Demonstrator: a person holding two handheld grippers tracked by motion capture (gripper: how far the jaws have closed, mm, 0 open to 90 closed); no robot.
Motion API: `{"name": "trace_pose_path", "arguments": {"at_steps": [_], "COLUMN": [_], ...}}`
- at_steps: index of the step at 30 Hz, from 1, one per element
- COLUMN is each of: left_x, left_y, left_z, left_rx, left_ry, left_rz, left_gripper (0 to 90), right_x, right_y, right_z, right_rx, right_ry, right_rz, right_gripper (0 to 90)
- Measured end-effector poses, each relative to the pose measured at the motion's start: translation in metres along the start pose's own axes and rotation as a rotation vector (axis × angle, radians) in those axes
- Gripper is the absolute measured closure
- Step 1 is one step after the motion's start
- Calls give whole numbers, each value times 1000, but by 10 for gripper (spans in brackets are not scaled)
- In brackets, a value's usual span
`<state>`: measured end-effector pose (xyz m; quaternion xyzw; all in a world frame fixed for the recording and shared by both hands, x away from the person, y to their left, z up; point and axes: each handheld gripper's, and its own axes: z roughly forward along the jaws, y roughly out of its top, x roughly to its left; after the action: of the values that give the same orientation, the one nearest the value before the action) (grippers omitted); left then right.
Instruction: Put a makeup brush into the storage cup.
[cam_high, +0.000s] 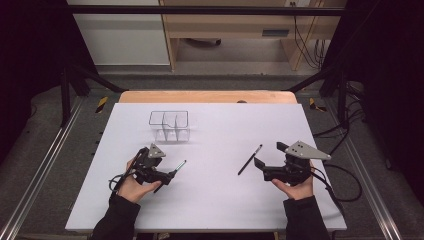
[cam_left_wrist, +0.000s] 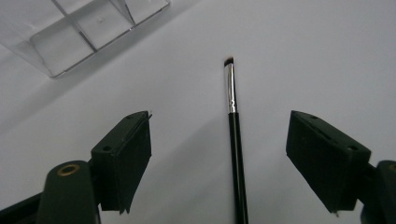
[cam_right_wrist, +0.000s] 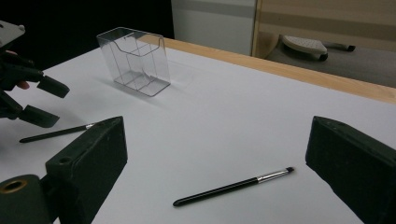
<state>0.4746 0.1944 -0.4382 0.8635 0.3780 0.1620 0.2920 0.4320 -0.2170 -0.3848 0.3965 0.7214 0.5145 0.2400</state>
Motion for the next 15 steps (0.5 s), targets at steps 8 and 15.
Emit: {"name": "trace_pose_path", "arguments": {"at_steps": [8,15], "left_x": [-5,-8], "left_y": [-1,-1], "left_z": [9,16], "left_rx": [62,104], "left_ry": [-10,-22], "left_rz": [40,56], "left_gripper": [296,365], "right_x": [0,0], "right_y": [0,-1], "right_z": [1,2], "right_rx": [6,11], "right_ry": [-3,1], "right_rz": [4,6], "right_gripper": [58,56]}}
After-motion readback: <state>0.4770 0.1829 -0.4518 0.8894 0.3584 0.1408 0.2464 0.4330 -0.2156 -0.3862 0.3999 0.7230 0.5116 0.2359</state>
